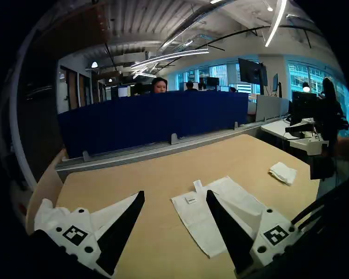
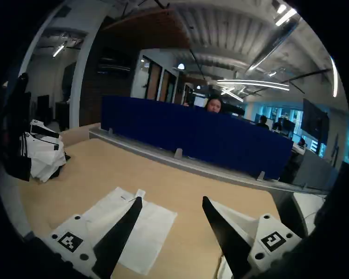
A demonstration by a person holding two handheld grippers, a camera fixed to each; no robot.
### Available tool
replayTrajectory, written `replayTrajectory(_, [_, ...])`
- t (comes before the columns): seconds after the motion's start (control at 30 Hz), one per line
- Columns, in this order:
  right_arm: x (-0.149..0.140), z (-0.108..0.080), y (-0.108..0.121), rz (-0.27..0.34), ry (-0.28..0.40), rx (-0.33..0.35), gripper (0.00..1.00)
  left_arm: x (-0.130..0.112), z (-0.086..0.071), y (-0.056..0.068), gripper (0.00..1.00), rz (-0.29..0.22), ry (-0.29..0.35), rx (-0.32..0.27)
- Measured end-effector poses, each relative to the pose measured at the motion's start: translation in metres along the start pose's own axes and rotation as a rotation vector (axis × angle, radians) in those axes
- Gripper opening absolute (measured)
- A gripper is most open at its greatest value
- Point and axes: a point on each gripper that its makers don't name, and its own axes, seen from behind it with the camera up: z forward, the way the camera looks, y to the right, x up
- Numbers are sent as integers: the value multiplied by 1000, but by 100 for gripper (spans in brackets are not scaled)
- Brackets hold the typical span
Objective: Fold towel
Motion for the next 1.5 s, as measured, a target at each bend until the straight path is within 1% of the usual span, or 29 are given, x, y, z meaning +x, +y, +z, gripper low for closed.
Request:
replayTrajectory(0.17, [-17,5,-6,-13,-37,21,100,-18,6,7,99,-5,-35,-20])
replayTrajectory(0.3, [-36,10,-13,-15,-71,44,100,-37,10,14,99,0,-72,-35])
replayTrajectory(0.47, [-67,16,-22,-14,-127,83,100,-63,12,26,99,10,-121,-59])
replayTrajectory(0.77, [-124,20,-37,-57,-224,126,100,-116,20,46,99,13,-227,-113])
replayTrajectory(0.97, [-165,24,-43,-45,-300,145,100,-153,27,61,99,25,-312,-156])
replayTrajectory(1.13, [-194,24,-51,-43,-354,168,100,-179,34,75,99,24,-381,-193])
replayTrajectory(1.27, [-214,23,-56,-48,-392,185,100,-195,38,84,99,25,-425,-213])
replayTrajectory(1.5, [-243,19,-63,-52,-448,211,100,-220,37,97,99,33,-482,-234])
